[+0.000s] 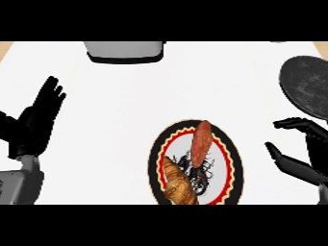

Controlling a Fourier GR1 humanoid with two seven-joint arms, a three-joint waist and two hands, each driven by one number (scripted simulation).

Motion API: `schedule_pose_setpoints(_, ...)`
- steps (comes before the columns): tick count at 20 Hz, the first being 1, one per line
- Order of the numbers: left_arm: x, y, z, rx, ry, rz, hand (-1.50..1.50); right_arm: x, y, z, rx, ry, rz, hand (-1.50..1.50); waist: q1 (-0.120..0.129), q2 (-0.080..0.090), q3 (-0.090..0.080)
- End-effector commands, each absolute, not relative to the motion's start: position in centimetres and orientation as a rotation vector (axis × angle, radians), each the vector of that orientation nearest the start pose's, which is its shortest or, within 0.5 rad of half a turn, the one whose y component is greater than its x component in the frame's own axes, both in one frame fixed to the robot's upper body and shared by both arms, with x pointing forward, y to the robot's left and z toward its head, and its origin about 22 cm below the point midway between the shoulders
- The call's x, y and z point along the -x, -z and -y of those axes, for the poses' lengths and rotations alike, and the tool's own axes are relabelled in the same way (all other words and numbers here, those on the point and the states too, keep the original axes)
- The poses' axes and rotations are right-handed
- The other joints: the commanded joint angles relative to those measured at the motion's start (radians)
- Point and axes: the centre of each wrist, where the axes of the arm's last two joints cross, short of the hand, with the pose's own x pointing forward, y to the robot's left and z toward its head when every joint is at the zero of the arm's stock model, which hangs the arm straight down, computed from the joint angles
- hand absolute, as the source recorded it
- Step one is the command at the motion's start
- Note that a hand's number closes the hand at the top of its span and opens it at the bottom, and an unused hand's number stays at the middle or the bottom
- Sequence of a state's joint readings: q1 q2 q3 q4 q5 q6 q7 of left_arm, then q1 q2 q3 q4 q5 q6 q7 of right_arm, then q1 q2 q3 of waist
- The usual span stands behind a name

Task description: Pick the sweet potato from the plate and place it in the pan

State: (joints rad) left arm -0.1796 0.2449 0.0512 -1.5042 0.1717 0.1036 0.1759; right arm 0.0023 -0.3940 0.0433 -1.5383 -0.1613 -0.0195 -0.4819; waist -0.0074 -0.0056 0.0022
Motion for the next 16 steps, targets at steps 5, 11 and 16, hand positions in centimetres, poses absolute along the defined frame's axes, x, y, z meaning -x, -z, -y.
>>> schedule_pose_setpoints(5,-29.3,-6.0,-28.0,-0.116,-0.054,1.51,0.0,-20.4,-2.6,35.2,0.318,-0.552,2.021,-1.5,-0.005,0.004,-0.002)
schedule_pose_setpoints(11,-28.7,-4.9,-26.5,-0.097,-0.028,1.53,0.0,-25.5,-9.0,32.8,0.388,-0.69,1.967,-1.5,0.013,0.007,-0.003)
schedule_pose_setpoints(16,-27.7,-5.3,-28.1,-0.11,-0.029,1.536,0.0,-26.2,-10.8,30.5,0.508,-0.955,1.819,-1.5,0.022,0.006,-0.004)
